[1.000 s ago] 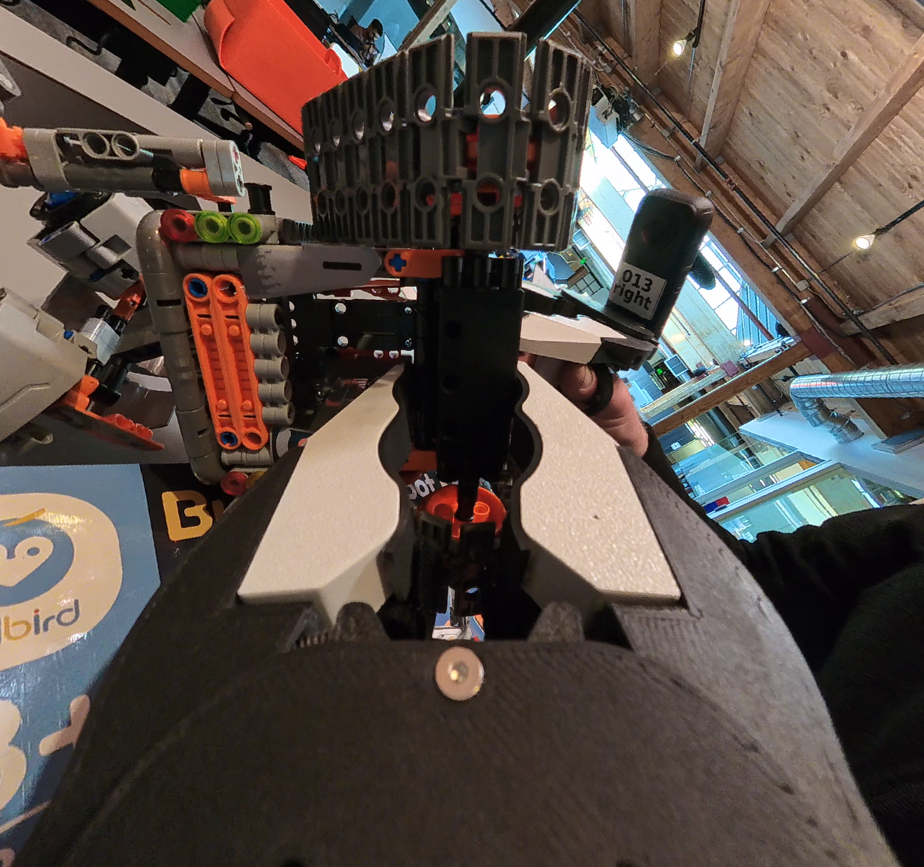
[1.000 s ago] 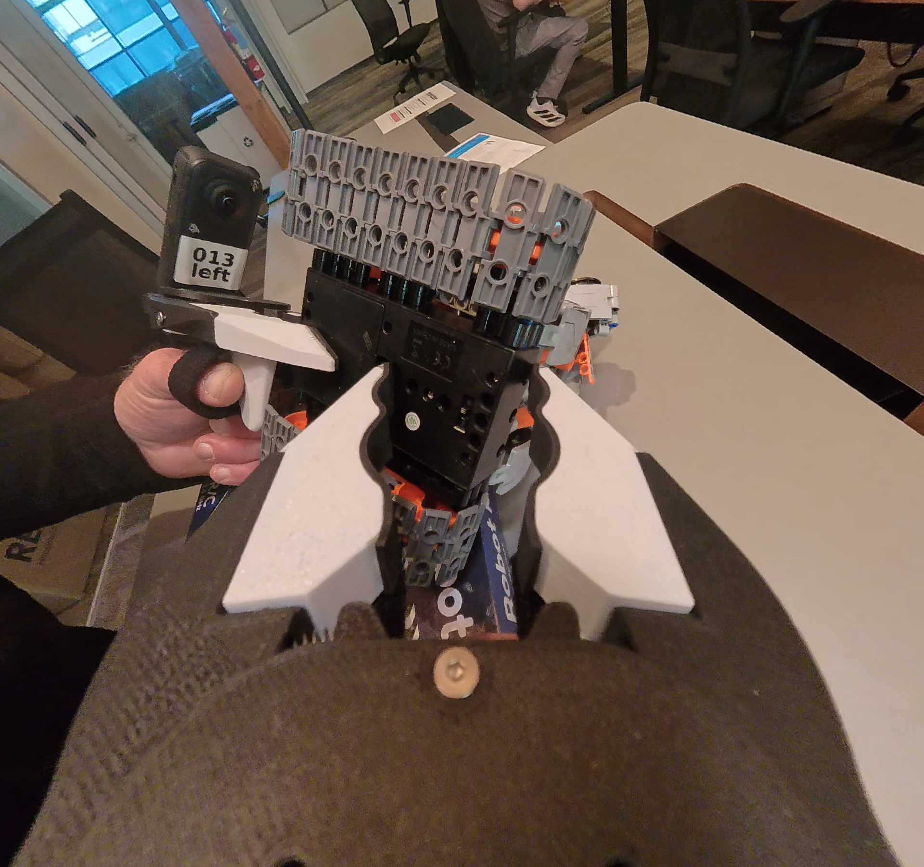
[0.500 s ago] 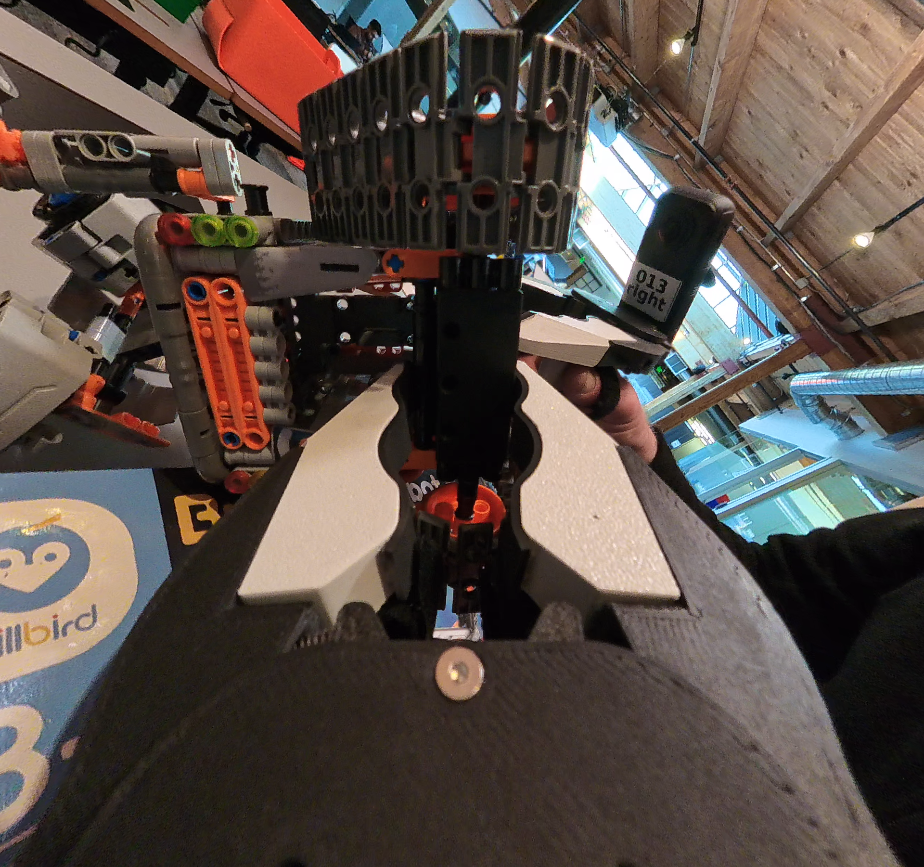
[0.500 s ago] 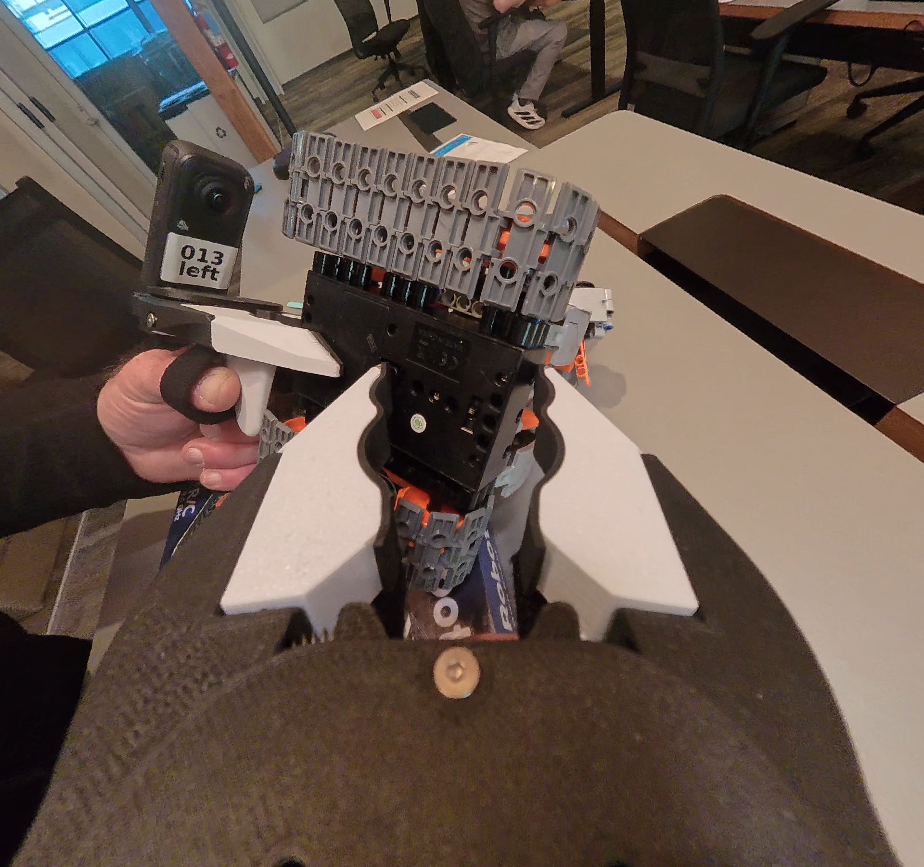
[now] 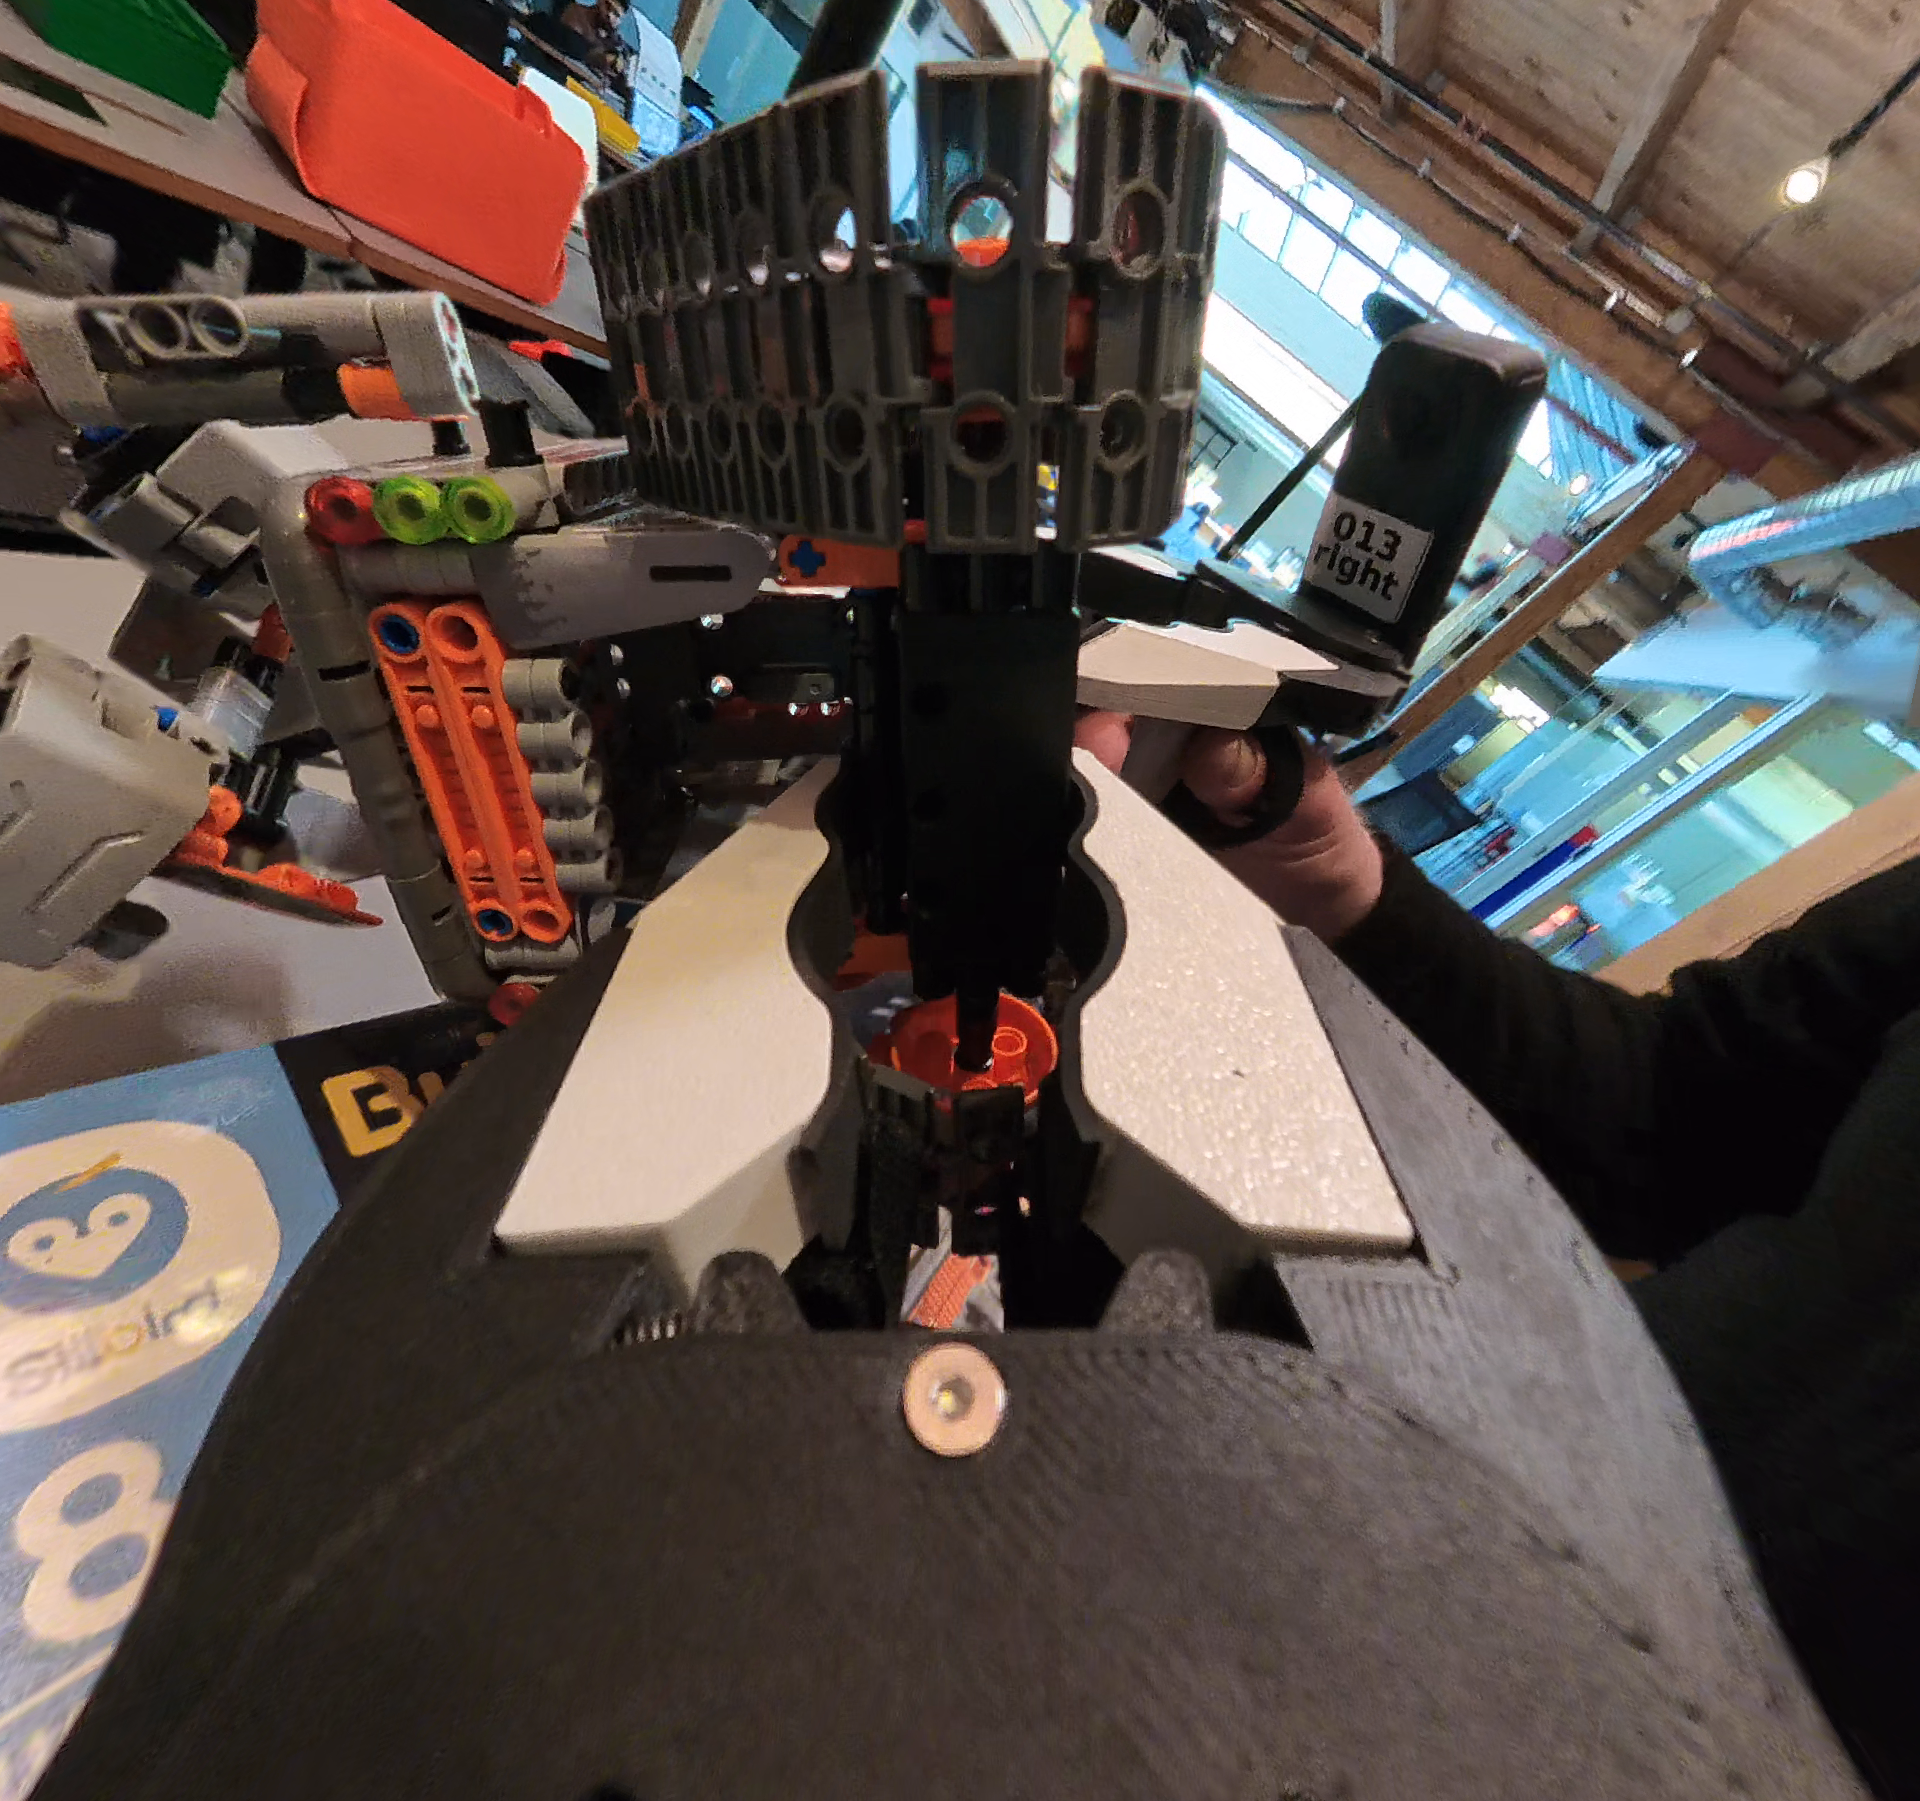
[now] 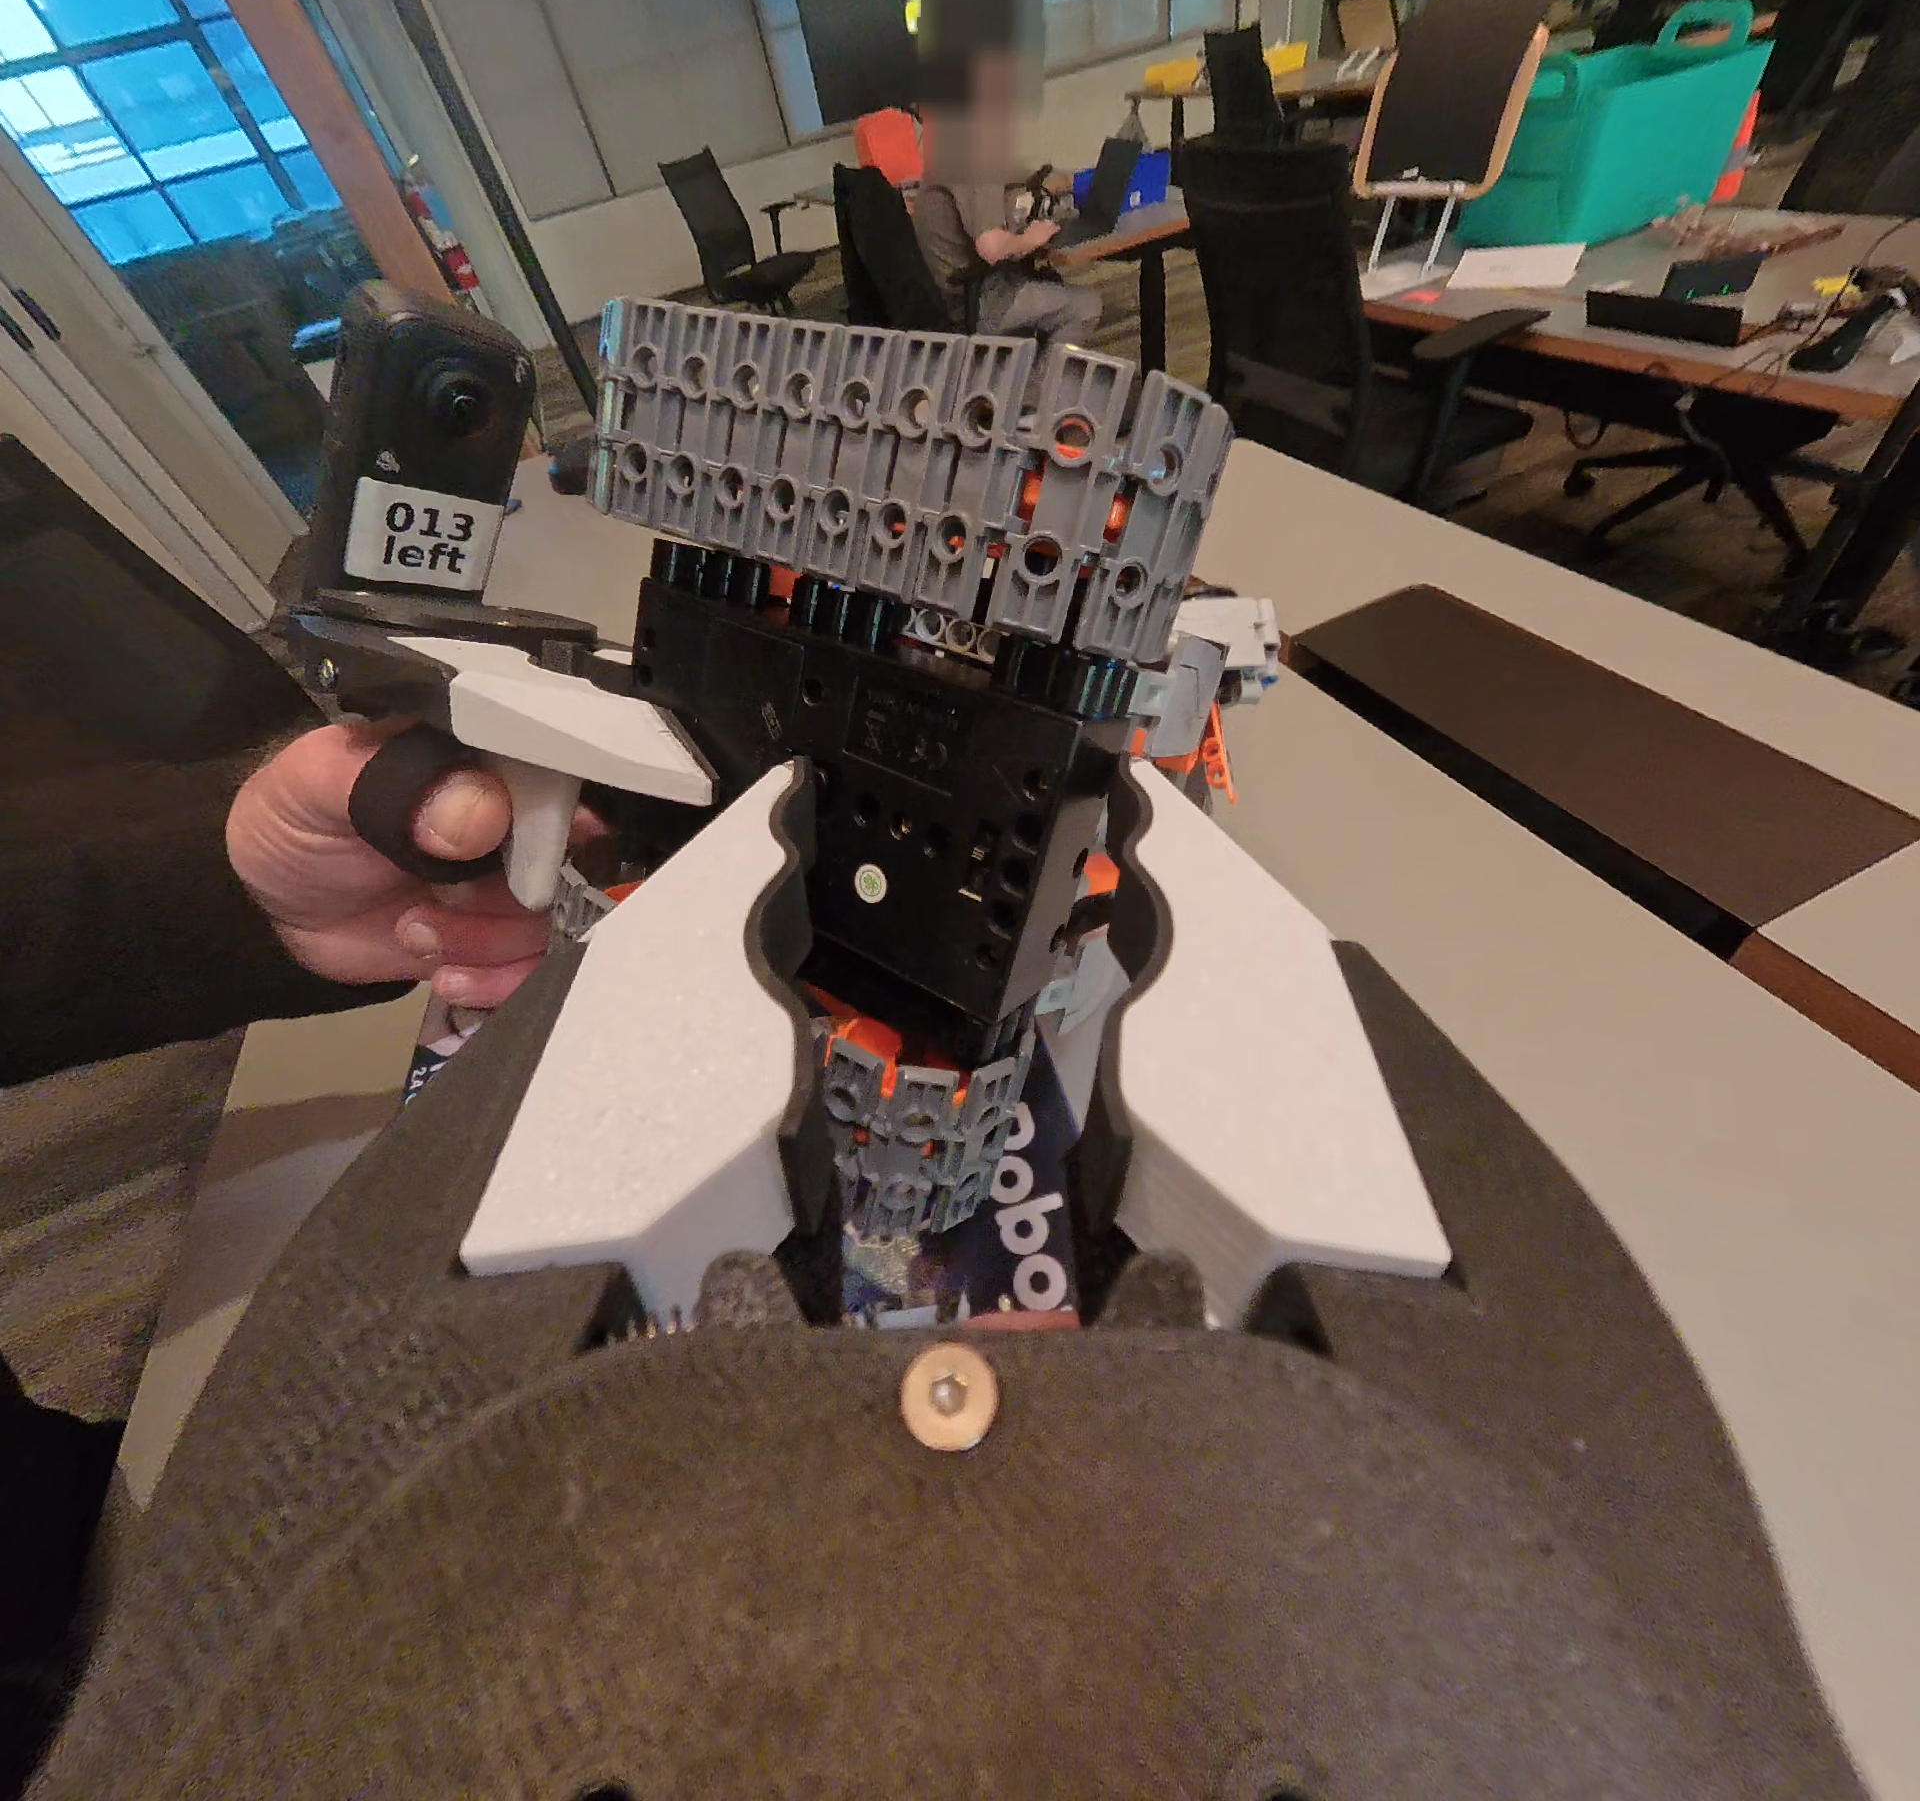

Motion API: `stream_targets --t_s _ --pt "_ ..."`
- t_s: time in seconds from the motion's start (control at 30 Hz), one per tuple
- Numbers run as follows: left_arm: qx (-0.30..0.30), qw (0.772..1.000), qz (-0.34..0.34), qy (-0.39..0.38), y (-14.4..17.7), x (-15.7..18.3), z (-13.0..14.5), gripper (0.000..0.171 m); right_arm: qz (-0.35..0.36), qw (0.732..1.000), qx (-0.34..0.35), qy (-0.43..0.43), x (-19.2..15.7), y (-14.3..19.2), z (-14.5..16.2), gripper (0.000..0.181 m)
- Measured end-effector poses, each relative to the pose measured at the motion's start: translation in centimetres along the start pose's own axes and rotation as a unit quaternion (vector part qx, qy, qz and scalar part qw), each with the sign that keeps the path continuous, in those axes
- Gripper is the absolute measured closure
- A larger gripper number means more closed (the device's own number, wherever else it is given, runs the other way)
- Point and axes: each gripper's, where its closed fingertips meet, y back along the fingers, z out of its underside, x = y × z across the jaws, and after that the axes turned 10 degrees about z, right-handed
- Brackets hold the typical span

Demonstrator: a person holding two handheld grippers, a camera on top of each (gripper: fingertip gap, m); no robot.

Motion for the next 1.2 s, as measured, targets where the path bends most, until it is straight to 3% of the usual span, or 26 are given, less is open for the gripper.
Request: stream_targets --t_s 0.23,0.37,0.63,1.2 --pt "-0.044 0.995 -0.039 -0.080 2.2 1.3 3.7 0.137 -0.015 0.999 0.028 0.011 -2.9 1.0 2.9 0.128" --pt "-0.060 0.991 -0.063 -0.099 3.1 1.9 5.6 0.137 -0.029 0.999 0.030 0.013 -4.1 1.5 4.6 0.128" --pt "-0.103 0.986 -0.086 -0.095 3.7 3.1 7.7 0.133 -0.074 0.997 0.029 0.019 -5.6 2.4 5.0 0.131" --pt "-0.091 0.989 -0.098 -0.064 4.7 2.7 7.9 0.129 -0.089 0.996 0.018 0.015 -5.9 2.3 5.2 0.133"
